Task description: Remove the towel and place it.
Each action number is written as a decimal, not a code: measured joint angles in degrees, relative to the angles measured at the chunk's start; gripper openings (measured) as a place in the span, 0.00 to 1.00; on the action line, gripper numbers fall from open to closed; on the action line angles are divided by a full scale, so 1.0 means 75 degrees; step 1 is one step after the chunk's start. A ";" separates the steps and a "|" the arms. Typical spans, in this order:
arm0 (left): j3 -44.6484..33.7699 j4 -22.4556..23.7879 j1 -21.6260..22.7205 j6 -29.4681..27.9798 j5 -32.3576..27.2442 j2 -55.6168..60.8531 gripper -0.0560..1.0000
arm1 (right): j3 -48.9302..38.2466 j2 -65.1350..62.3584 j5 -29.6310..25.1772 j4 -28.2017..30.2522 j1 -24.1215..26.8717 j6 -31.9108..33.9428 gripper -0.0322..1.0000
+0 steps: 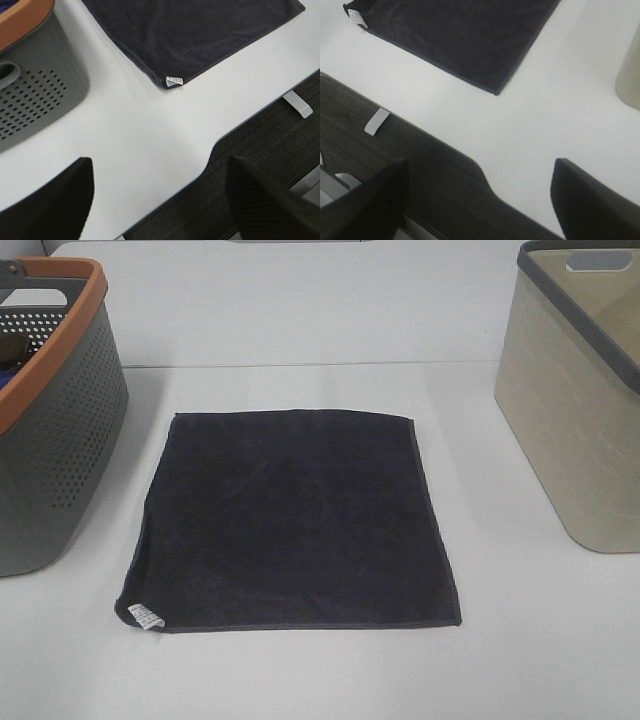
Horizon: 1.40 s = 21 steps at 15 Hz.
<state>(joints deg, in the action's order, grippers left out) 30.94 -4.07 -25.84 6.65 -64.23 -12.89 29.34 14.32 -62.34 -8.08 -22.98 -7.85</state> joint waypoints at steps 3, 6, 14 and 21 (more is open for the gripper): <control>-0.0237 -0.0458 0.0000 0.0390 0.0413 0.0023 0.72 | -0.0031 -0.0527 0.0092 0.0000 0.0000 -0.0199 0.75; -0.0237 -0.0604 0.0000 0.0535 0.0474 0.0023 0.72 | -0.0031 -0.0550 0.0092 -0.0015 0.0000 -0.0244 0.75; -0.0237 -0.1008 0.0000 0.0558 0.0474 0.0023 0.72 | -0.0031 -0.0550 0.0092 0.0069 0.0000 -0.0199 0.75; -0.0237 -0.1008 0.0008 0.0558 0.0474 0.0023 0.72 | -0.0031 -0.0550 0.0092 0.0069 0.0000 -0.0191 0.75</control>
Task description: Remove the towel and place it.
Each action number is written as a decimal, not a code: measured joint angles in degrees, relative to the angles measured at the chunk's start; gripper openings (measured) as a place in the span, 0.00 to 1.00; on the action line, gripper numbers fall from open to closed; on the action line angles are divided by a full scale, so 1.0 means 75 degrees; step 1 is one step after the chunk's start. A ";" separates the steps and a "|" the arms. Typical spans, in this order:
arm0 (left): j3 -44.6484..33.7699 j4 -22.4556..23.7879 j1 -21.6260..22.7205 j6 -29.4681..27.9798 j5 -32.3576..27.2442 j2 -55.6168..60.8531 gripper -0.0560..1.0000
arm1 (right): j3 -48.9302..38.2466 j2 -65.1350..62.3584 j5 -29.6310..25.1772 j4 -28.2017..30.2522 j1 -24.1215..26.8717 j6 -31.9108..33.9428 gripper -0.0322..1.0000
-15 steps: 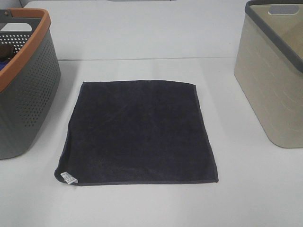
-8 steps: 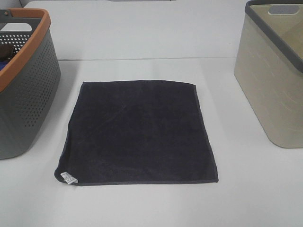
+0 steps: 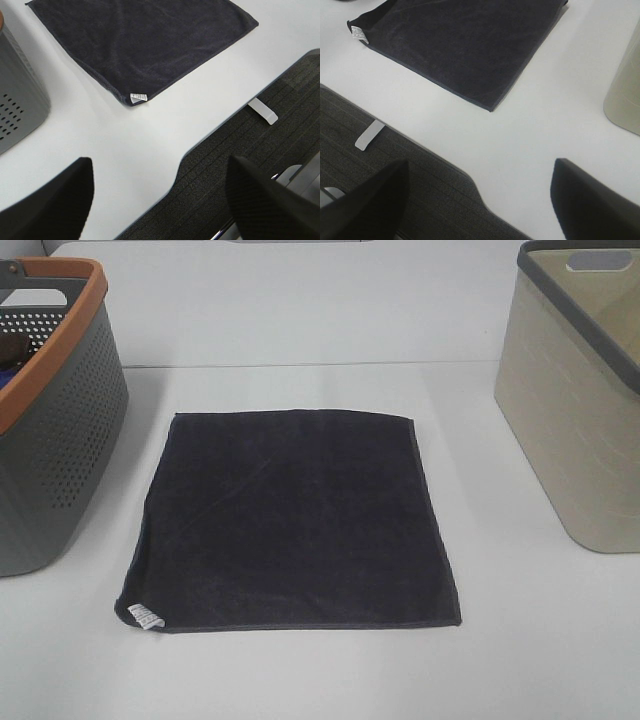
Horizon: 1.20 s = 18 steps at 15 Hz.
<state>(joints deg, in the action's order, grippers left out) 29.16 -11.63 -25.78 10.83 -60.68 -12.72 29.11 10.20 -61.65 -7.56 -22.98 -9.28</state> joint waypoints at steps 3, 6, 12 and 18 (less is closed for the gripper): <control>0.0000 -0.0008 0.0817 0.0000 0.0000 0.0160 0.72 | 0.0000 0.0000 0.0000 -0.0023 0.0512 0.0000 0.75; 0.0000 0.0000 0.2147 0.0000 0.0015 0.0840 0.72 | 0.0000 -0.0267 0.0031 -0.0038 0.2086 0.0000 0.75; 0.0000 0.0008 0.3071 0.0000 0.0023 0.1734 0.72 | 0.0000 -0.1375 0.0038 -0.0107 0.2934 0.0000 0.75; 0.0000 0.0000 0.3071 0.0000 0.0023 0.1734 0.72 | -0.0023 -0.1413 0.0038 -0.0122 0.2934 0.0000 0.75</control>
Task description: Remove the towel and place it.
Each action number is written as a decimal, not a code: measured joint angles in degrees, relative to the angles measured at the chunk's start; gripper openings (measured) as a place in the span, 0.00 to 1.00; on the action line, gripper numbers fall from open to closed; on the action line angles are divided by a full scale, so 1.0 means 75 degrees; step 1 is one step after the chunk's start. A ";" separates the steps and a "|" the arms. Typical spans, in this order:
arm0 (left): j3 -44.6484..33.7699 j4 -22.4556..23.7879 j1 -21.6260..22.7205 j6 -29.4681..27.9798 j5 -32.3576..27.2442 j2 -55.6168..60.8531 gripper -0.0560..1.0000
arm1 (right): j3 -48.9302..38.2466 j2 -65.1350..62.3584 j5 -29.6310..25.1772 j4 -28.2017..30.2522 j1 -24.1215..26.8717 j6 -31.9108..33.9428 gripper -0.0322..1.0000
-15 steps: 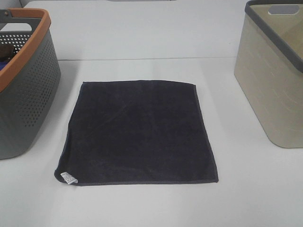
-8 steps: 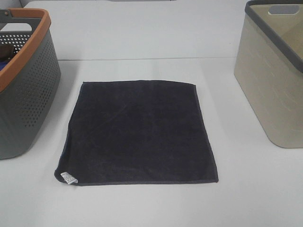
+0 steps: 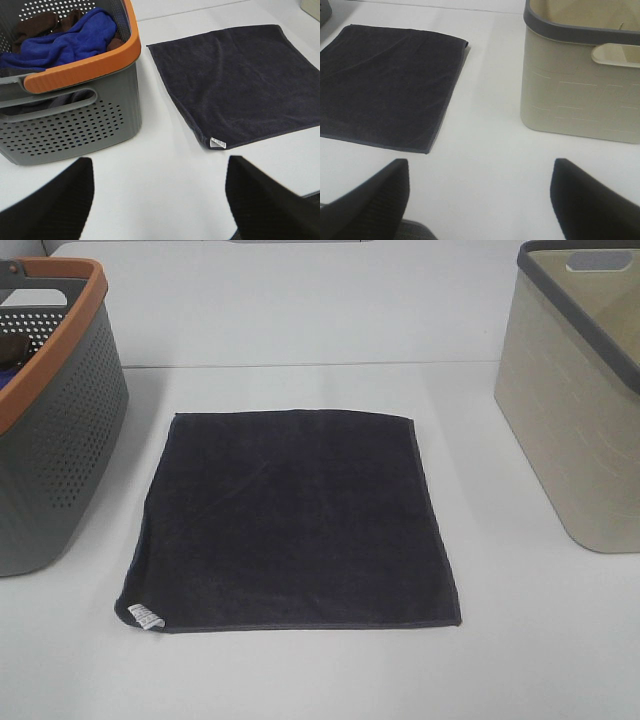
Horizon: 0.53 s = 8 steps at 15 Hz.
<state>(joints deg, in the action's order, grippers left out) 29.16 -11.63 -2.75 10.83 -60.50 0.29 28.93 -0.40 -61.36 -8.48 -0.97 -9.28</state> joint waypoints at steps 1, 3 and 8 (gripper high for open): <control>0.0000 0.0000 0.0000 0.0000 0.0000 0.0000 0.72 | 0.0000 0.0000 0.0000 0.0000 0.0000 0.0000 0.75; 0.0000 0.0000 0.0000 0.0000 0.0000 0.0000 0.72 | 0.0000 0.0000 0.0000 0.0000 0.0000 0.0000 0.75; 0.0000 0.0000 0.0000 0.0000 0.0000 0.0000 0.72 | 0.0000 0.0000 0.0000 0.0000 0.0000 0.0000 0.75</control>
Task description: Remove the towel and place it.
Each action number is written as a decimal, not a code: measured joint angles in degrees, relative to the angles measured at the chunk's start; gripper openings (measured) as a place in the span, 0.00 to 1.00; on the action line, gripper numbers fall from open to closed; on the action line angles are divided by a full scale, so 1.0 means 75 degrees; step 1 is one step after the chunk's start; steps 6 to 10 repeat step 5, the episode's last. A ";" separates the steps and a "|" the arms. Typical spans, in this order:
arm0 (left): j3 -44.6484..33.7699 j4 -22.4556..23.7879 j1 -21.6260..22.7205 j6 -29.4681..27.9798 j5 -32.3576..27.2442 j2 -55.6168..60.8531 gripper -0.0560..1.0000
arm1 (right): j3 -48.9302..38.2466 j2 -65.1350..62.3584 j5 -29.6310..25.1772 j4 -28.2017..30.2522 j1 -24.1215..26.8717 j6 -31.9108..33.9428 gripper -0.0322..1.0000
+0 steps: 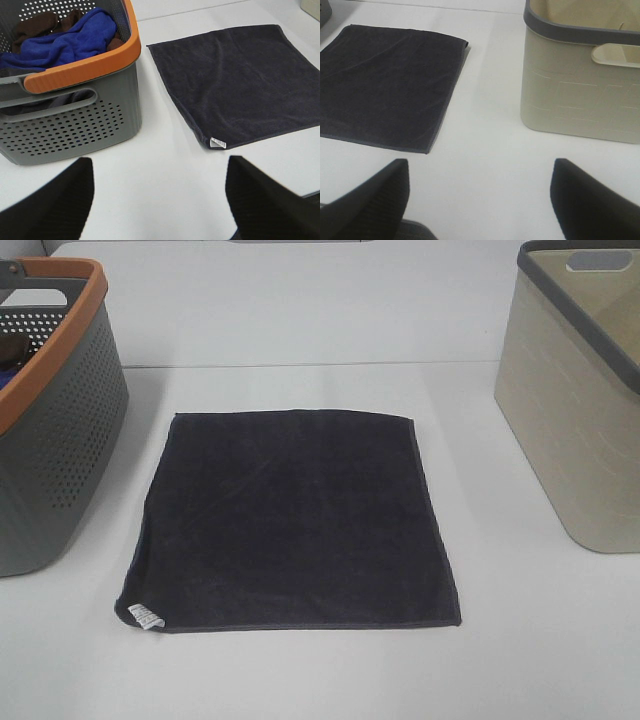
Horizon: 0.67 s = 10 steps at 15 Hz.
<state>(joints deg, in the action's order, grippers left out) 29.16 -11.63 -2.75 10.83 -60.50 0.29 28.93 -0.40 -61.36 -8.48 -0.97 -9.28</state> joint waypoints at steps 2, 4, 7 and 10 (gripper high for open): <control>0.0000 0.0000 0.0000 0.0000 0.0000 0.0000 0.72 | 0.0000 0.0000 0.0000 0.0000 0.0000 0.0000 0.75; 0.0000 0.0000 0.0000 0.0000 0.0000 0.0000 0.72 | 0.0000 0.0000 0.0000 0.0000 0.0000 0.0000 0.75; 0.0000 0.0000 0.0000 0.0000 0.0000 0.0000 0.72 | 0.0000 0.0000 0.0000 0.0000 0.0000 0.0000 0.75; 0.0000 0.0000 0.0000 0.0000 0.0000 0.0000 0.72 | 0.0000 0.0000 0.0000 0.0000 0.0000 0.0000 0.75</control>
